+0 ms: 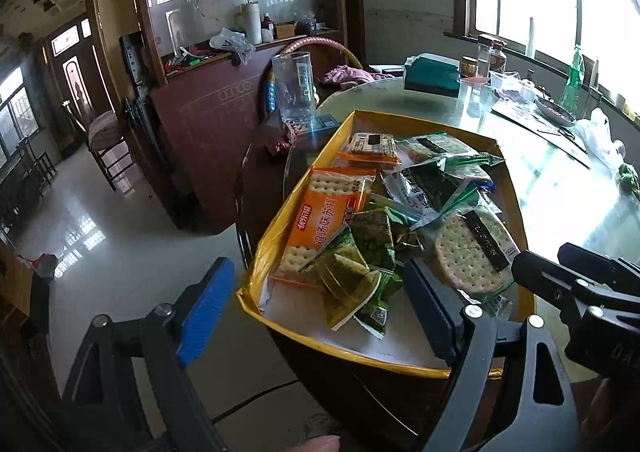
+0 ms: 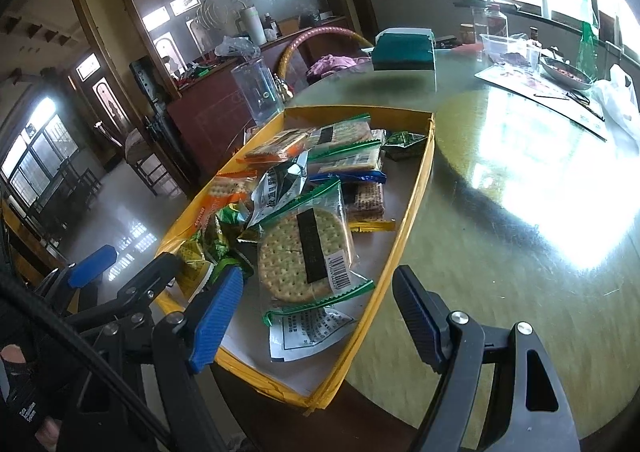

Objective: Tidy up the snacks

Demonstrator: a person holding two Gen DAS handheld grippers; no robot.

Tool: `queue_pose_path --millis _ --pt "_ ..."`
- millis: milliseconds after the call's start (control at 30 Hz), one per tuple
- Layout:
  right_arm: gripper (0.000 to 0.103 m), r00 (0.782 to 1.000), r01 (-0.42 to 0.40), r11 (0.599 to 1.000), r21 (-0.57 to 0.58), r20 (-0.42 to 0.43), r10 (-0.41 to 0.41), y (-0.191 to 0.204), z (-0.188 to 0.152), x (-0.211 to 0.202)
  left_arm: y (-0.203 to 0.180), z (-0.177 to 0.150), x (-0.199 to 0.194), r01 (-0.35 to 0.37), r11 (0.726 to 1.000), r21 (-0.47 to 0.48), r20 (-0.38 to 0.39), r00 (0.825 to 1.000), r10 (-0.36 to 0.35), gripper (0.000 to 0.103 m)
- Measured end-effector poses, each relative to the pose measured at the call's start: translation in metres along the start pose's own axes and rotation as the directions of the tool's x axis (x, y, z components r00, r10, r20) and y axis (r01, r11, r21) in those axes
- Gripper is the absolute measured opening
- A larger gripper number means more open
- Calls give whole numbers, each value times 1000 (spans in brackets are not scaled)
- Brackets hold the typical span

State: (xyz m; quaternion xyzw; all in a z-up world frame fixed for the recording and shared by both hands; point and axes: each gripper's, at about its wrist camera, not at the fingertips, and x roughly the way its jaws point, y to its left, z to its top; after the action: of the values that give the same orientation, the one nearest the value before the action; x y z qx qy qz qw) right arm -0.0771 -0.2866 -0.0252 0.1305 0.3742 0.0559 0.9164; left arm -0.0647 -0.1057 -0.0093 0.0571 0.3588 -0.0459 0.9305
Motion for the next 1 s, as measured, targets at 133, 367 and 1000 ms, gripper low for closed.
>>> queue_pose_path --millis 133,367,1000 --pt "77 1000 10 1000 -11 -1 -10 3 1 0 2 1 -1 14 1000 -13 5 1000 -14 86" --pt "77 1000 17 1000 -10 -3 -17 4 3 2 3 1 2 20 1000 -14 -5 1000 -20 86" --pt "77 1000 18 1000 -14 -25 -18 11 5 14 11 2 12 24 999 -23 -19 1000 -24 86"
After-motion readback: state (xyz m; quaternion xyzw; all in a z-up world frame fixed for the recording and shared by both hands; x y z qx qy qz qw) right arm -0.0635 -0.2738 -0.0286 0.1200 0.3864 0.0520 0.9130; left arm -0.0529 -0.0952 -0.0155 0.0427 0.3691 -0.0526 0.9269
